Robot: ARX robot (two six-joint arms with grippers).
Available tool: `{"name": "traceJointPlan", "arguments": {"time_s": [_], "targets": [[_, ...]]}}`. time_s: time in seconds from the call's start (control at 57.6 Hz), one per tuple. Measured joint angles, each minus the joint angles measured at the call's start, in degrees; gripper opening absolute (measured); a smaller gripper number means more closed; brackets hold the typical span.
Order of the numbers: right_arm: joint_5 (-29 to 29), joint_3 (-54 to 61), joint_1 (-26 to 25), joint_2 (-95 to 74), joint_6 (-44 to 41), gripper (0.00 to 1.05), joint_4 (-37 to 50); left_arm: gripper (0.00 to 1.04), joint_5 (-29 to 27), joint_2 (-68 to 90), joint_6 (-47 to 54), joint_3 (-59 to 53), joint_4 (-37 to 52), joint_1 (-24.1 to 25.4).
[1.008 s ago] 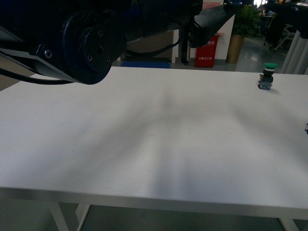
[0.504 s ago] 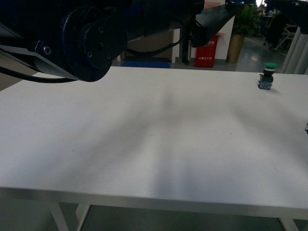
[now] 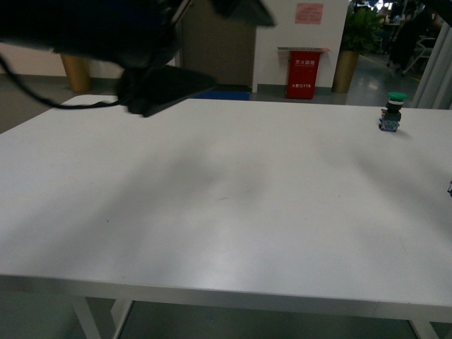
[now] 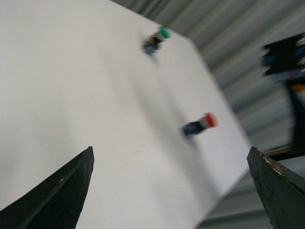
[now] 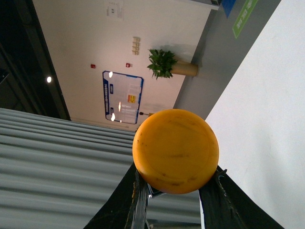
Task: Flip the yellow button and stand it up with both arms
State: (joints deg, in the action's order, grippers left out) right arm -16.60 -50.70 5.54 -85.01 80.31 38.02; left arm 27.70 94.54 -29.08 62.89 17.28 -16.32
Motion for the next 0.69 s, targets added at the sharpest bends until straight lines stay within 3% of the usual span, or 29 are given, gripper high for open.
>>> {"name": "traceJointPlan", "arguments": {"time_s": [0.069,0.191,0.313,0.382,0.417,0.539,0.695], "targets": [[0.0,0.2,-0.3,0.1,-0.2,0.25,0.0,0.99,-5.0,-3.6,10.1,-3.7,-3.4,1.1],[0.0,0.6,-0.5,0.1,-0.2,0.25,0.3,0.99,-19.9,-12.0,37.0,-13.4,-4.2,5.5],[0.0,0.6,-0.6,0.1,-0.3,0.25,0.3,0.98,-26.2,-19.7,57.6,-20.5,-0.9,12.2],[-0.2,0.6,-0.6,0.1,-0.5,0.25,0.3,0.81,-28.2,-26.1,49.2,-29.3,14.1,16.1],[-0.2,0.6,-0.7,0.2,-0.6,0.25,0.3,0.74,-28.2,-28.9,44.5,-32.6,17.4,16.3],[-0.2,0.6,-0.7,0.4,-1.0,0.25,0.2,0.53,-27.8,-34.2,33.9,-39.2,20.3,16.3],[-0.2,0.6,-0.7,0.7,-1.6,0.25,-0.3,0.24,-27.7,-38.0,30.4,-46.1,21.2,16.3]]}}
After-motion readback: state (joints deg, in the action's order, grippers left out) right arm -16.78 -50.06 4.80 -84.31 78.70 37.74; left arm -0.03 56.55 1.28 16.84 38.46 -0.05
